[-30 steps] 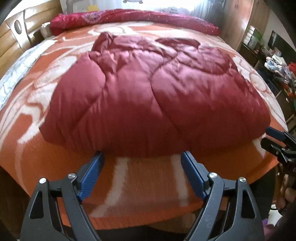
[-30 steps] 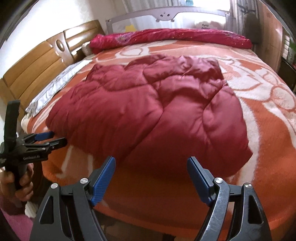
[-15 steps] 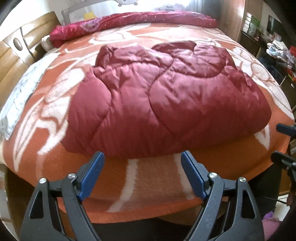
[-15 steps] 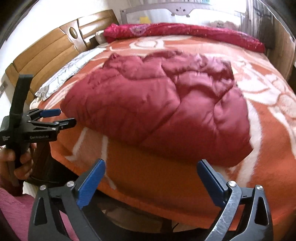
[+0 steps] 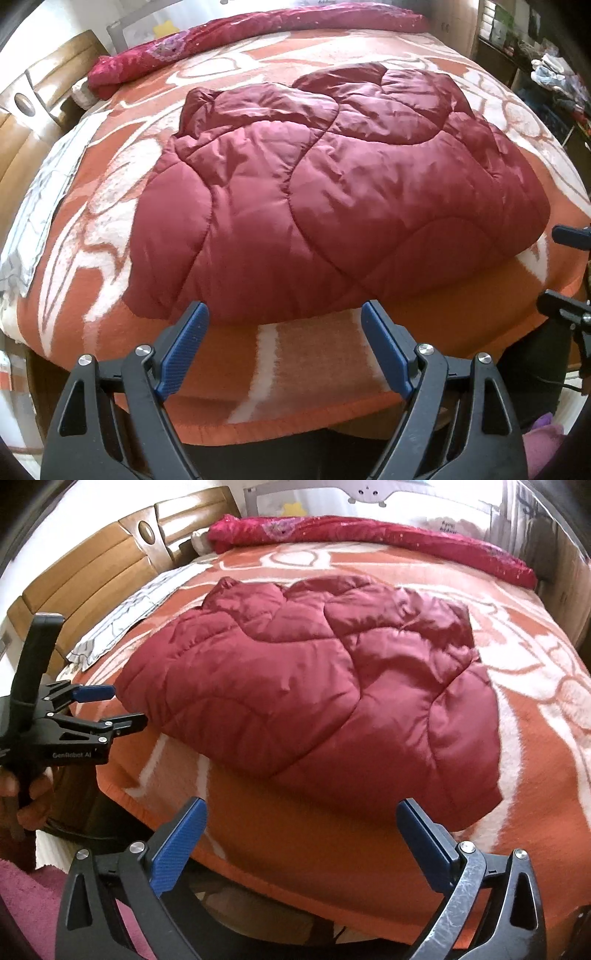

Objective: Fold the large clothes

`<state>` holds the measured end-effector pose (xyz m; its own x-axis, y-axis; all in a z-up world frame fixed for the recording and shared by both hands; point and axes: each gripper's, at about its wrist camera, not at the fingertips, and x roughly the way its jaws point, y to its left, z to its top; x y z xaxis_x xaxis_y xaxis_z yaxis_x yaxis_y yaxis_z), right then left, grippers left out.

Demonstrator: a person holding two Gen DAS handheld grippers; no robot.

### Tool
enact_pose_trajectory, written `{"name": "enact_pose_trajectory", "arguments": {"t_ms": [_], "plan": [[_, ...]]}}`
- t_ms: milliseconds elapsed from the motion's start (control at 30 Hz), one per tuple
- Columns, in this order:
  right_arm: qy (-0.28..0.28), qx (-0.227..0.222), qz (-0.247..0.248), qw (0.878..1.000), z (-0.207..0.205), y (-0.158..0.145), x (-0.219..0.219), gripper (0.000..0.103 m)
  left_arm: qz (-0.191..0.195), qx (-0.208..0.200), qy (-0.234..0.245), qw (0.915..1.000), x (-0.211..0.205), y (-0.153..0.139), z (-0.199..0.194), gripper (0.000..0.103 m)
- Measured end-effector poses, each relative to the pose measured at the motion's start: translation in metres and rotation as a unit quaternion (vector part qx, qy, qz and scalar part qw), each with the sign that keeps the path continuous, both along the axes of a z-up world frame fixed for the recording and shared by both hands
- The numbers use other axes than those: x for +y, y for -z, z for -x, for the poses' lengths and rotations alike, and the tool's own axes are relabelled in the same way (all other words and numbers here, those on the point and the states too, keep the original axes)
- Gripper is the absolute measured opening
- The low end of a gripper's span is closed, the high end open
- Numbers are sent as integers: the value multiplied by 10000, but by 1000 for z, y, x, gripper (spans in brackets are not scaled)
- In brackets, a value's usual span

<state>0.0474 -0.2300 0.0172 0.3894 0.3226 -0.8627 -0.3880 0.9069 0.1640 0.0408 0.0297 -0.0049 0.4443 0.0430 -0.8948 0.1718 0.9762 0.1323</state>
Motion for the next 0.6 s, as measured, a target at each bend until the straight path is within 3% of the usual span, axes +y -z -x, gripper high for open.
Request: {"name": "enact_pose_trajectory", "arguments": {"t_ms": [600], "plan": [[6, -125, 5, 9999, -29, -14, 5, 103, 136, -157, -45, 9998, -9, -17, -20, 85]]}}
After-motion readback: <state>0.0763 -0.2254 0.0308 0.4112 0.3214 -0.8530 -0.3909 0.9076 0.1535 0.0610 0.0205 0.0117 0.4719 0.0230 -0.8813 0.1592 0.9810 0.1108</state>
